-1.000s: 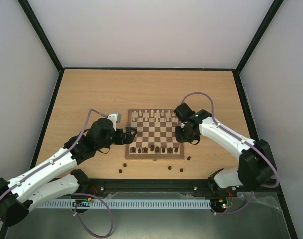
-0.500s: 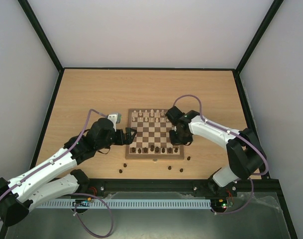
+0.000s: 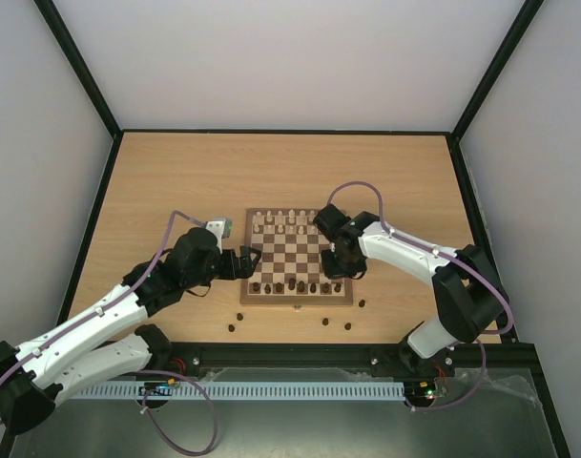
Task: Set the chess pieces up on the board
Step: Place the chess piece on the chessboard.
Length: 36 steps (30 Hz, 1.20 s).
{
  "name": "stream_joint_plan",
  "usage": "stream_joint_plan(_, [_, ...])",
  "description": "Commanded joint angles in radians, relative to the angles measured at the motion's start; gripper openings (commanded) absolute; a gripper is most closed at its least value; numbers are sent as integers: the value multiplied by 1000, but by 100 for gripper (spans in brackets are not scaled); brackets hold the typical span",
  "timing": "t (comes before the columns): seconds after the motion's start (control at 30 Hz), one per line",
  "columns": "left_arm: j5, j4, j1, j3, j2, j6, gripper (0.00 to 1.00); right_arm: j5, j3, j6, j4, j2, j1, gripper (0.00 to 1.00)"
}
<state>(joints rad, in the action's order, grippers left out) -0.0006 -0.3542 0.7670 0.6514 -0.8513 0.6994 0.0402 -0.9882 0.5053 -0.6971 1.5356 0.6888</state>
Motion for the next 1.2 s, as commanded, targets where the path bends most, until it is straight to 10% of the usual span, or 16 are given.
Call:
stream_joint_plan(0.0, [-3, -4, -8, -13, 11, 2, 99, 21, -16, 9, -39, 16, 8, 9])
stream_joint_plan(1.17, [10, 10, -9, -17, 5, 11, 99, 31, 19, 12, -53, 10, 16, 13])
